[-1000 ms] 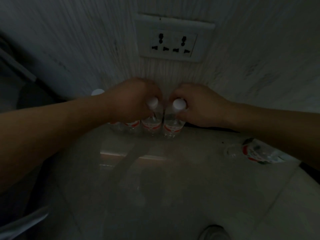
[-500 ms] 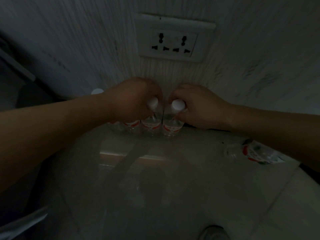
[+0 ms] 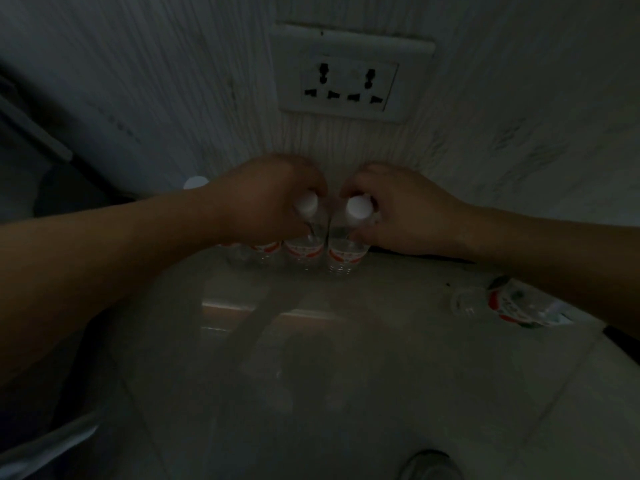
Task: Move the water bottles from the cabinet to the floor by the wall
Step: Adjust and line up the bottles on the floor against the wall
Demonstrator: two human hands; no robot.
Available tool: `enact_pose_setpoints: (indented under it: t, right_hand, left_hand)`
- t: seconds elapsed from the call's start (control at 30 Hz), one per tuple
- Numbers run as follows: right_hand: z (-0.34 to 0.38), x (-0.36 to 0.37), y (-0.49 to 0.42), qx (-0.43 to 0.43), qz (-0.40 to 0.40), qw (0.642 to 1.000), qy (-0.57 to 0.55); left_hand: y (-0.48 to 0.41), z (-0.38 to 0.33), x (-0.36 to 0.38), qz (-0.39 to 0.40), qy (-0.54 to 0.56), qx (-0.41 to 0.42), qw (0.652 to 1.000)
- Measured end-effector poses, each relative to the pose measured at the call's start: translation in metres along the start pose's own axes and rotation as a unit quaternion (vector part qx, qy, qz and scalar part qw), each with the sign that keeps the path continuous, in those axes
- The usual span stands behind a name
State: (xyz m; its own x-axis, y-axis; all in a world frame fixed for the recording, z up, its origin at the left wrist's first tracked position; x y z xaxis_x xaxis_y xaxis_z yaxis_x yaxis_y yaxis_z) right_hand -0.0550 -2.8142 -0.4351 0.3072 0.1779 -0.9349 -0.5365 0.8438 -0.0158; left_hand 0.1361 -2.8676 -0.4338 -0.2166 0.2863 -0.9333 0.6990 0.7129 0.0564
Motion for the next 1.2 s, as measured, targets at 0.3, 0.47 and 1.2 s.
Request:
enact_pose_setpoints:
  t: [0.3, 0.47, 1.2]
  right_hand:
    - [0.004, -0.005, 0.006, 0.012, -0.007, 1.000, -0.013]
    - [0.004, -0.009, 0.012, 0.020, -0.005, 1.000, 0.006]
    - [-0.028, -0.067, 0.091, 0.120, 0.011, 0.992, 0.025]
  left_hand:
    - [0.005, -0.004, -0.008, 0.001, 0.016, -0.028, 0.999]
    - [0.007, -0.007, -0.016, -0.014, -0.014, -0.006, 1.000]
    - [-0.020, -0.082, -0.010, -0.006, 0.083, 0.029, 0.996]
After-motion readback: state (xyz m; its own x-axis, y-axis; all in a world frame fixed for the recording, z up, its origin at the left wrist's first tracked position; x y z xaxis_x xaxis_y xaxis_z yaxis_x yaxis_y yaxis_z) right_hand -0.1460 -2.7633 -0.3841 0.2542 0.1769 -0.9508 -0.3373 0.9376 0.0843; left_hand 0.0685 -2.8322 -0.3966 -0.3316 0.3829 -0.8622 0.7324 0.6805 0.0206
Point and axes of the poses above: each hand's wrist, its own y-axis away from the middle knuckle, its own x-axis out of the palm, z = x × y, the point moved 2 cm from there along -y, towards the middle knuckle, and after that the axes turned 10 degrees about -x, right-handed, at the moved point
